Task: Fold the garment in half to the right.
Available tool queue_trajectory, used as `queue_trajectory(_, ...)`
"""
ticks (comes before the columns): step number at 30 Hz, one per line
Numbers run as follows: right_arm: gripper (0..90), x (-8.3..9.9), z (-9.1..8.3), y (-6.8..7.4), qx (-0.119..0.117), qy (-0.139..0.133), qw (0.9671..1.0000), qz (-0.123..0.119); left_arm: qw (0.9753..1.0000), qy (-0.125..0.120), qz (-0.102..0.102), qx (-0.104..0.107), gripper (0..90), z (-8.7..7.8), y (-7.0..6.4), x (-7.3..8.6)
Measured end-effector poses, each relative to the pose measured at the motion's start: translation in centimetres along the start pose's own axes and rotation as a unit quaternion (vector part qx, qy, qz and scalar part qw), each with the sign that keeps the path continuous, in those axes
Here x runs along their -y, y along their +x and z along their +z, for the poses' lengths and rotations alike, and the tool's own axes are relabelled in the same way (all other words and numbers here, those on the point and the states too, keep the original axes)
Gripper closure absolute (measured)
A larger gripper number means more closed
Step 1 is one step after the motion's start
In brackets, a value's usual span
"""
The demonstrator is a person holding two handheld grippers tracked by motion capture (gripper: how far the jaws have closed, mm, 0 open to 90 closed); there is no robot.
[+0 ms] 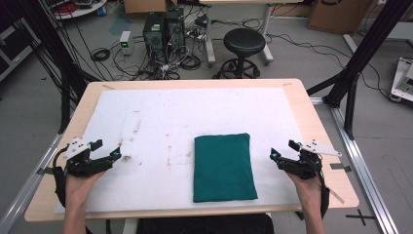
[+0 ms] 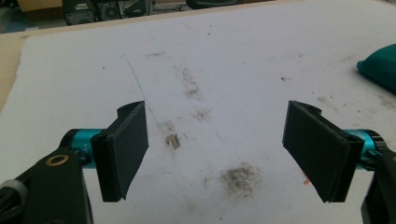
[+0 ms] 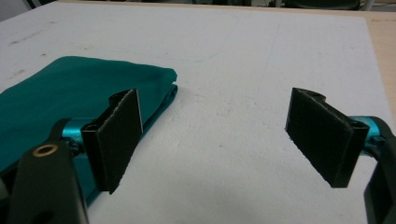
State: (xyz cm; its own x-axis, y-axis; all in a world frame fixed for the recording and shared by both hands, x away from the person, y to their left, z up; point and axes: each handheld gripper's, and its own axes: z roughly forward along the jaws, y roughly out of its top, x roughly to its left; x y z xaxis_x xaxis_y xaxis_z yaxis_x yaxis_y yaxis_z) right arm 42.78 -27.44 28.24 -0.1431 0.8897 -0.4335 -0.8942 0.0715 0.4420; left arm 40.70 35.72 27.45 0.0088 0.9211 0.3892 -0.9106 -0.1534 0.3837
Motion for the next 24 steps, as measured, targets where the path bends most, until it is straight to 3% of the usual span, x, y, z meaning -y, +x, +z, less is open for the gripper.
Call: queue_trajectory(24,18.7,0.00,0.90,0.79,-0.017,0.008,0.9998,-0.008,0.9999,0.008,0.000,0.009,24.1,0.00,0.00,0.16)
